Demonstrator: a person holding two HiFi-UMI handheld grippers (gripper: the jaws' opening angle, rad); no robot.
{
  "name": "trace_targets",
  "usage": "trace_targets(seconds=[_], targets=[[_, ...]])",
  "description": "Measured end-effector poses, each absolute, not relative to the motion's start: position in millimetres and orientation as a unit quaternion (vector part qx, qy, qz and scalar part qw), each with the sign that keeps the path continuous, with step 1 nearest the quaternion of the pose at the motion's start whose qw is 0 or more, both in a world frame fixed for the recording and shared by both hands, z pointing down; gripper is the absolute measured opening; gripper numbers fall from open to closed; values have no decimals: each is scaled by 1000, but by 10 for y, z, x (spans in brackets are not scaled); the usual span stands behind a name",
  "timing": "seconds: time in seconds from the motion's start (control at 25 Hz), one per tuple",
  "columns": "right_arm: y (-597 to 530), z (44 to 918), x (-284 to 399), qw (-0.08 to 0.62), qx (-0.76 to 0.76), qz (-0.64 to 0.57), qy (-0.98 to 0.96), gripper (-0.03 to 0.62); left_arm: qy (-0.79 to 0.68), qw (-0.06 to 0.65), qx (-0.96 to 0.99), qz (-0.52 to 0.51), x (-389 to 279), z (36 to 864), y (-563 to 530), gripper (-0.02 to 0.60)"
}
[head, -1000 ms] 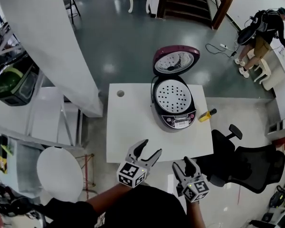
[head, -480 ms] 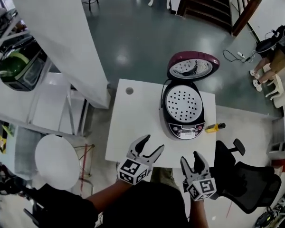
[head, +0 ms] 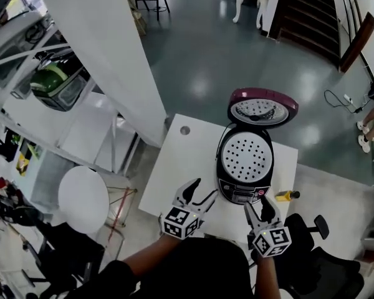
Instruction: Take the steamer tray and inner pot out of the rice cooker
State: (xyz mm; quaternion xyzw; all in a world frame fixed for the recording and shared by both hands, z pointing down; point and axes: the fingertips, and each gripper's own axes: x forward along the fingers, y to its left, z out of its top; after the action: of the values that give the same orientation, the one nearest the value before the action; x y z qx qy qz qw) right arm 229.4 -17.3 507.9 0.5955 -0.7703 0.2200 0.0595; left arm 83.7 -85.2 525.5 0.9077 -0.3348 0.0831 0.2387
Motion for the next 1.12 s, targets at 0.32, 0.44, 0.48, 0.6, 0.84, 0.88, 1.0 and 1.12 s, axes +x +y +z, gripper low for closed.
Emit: trace_targets(seconds=[0.32,0.44,0.48,0.6,0.84,0.88,1.0,1.12], targets=[[-383,5237,2729,63,572,231,-784,225,-363,245,896,73,1211,5369,-1052,265],[-513,5276,2880,68,568,229,-788,225,-376,243,891,83,1312,5419,-1178,265],[-567,5293,2939,70,568,228,-787,225,-380,240,889,87,1349,5438,-1233,265],[-733,5373,3131,83,573,225,-784,225,-392,235,884,96,1474,5490,-1384,265],[-1058,5611,3371,106,583,232,-771,225,-396,254,877,100,1659,5687,-1612,265],[-1102,5663,3379,110,583,236,-770,225,-395,250,877,109,1669,5729,-1640,265],[-1249,5798,3409,127,582,239,-767,225,-396,241,877,124,1684,5820,-1720,265],[-1407,5920,3492,158,586,230,-761,225,-398,244,875,129,1708,5891,-1785,265]])
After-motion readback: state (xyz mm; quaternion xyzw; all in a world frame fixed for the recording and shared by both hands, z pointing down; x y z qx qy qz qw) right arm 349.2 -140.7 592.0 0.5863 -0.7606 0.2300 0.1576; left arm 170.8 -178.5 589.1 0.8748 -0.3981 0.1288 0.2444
